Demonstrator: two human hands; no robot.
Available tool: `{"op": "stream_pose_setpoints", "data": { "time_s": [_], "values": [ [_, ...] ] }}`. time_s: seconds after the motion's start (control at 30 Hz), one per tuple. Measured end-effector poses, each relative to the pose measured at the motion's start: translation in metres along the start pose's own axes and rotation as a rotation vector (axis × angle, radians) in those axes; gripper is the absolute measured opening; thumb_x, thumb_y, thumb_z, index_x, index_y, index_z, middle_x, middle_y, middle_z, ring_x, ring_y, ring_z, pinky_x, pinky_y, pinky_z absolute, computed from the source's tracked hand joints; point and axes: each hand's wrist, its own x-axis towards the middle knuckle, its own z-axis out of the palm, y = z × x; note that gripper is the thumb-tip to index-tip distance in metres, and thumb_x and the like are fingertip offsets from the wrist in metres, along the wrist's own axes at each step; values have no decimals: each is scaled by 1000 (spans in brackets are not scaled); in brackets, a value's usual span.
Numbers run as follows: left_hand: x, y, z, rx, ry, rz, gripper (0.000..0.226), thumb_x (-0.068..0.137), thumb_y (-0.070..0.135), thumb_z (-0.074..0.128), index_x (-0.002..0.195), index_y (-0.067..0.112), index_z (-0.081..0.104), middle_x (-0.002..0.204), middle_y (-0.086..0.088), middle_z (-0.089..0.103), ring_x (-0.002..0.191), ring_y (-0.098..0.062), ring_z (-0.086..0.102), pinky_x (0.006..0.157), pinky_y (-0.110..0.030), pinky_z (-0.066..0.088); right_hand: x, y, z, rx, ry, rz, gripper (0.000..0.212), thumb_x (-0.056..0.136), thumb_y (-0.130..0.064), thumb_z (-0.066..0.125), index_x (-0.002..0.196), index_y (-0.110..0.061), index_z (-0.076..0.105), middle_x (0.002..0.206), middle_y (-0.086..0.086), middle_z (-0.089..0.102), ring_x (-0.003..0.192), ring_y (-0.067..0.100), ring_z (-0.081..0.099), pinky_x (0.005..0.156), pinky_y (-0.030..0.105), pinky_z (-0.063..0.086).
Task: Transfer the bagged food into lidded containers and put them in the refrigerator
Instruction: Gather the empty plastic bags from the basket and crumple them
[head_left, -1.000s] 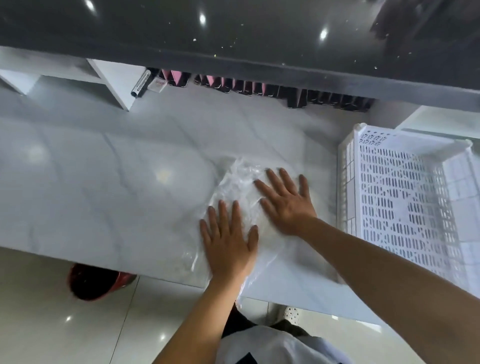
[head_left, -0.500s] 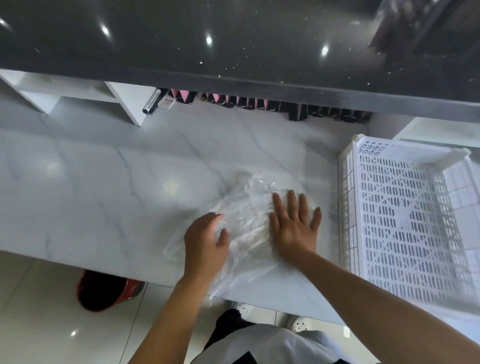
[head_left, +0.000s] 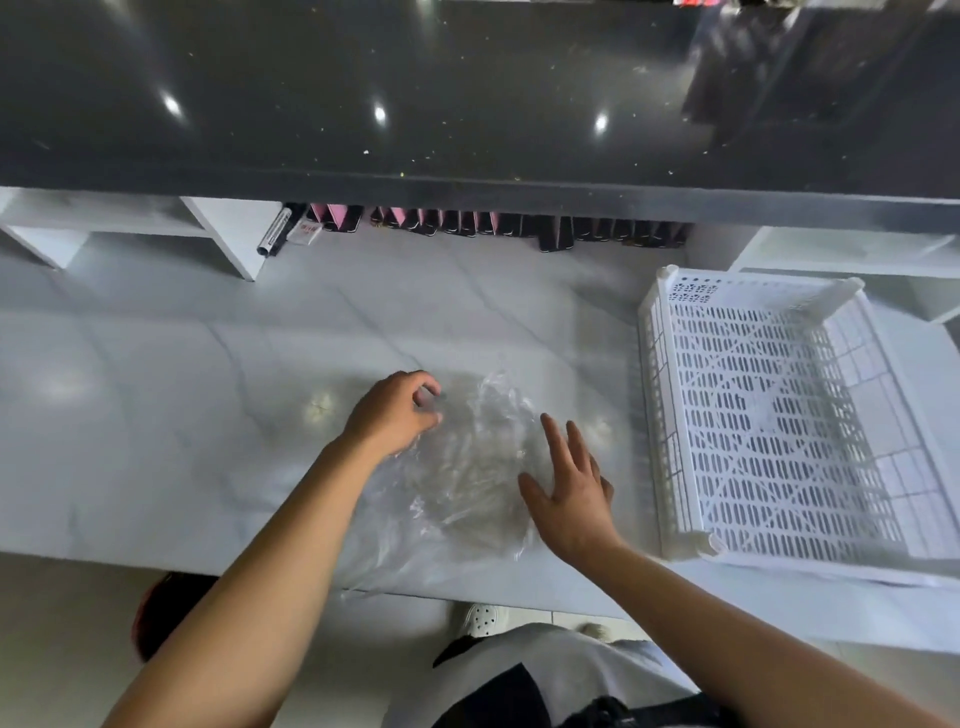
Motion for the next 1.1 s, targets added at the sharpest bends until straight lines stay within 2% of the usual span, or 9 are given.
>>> {"op": "stream_pose_setpoints", "data": {
  "time_s": [0.1,0.2,0.3,0.47,0.57,0.67,0.77,0.93,1.1],
  "values": [
    [-3,4,0,-296,-24,-50,13,82,18,79,77,28,73,77,6,70,67,-10,62,63,-23,48,-4,9,-3,41,-3,-34,76,98,-47,49,155,-47,-1,167,-7,9,153,14,8,120,44,9],
    [-2,11,0,-489,-85,-151,8,82,14,80,81,20,75,70,4,67,53,-7,55,53,-19,44,-9,13,-5,50,-10,-60,76,97,-49,50,155,-48,0,167,-7,10,153,13,8,120,41,8],
    [2,13,1,-555,-110,-201,12,81,11,79,92,10,77,69,5,67,51,-5,53,58,-20,41,-13,12,-8,53,-24,-59,76,97,-51,49,154,-50,-1,168,-6,4,153,18,10,120,41,7],
    [5,13,11,-398,-73,-183,11,78,13,81,88,15,77,76,1,68,66,-20,58,68,-28,48,-19,8,-6,-294,-30,-193,69,99,-61,31,152,-51,-13,165,-8,-21,152,21,-20,122,48,-4],
    [5,10,16,-129,-6,-115,38,73,23,85,108,22,70,106,-2,66,98,-22,63,85,-31,51,-20,2,3,-519,-86,-366,66,99,-64,18,154,-45,-13,162,-7,-29,147,21,-33,119,53,-14],
    [5,9,17,118,-63,-86,70,68,30,84,131,29,53,123,-5,53,115,-28,53,95,-40,49,-19,-3,21,-584,-191,-486,65,98,-65,14,155,-43,-8,164,-7,-22,149,22,-28,117,53,-18],
    [5,13,15,163,-115,-103,58,67,23,82,119,29,58,111,0,62,103,-25,60,88,-34,50,-13,0,31,-645,-347,-471,69,91,-73,3,153,-47,-14,163,-9,-23,147,18,-31,118,55,-17],
    [2,30,0,96,-186,-109,20,68,12,79,75,20,62,84,-1,67,73,-21,61,58,-25,43,-8,5,33,-701,-382,-473,69,93,-74,10,148,-49,-25,160,-10,-32,143,20,-39,113,60,-24],
    [-27,52,-10,-34,-222,-50,37,73,8,75,103,26,62,89,0,66,70,-17,57,59,-26,43,-2,2,38,-663,-369,-453,68,95,-71,13,150,-48,-21,162,-9,-29,143,20,-38,111,61,-25]
  ]
}}
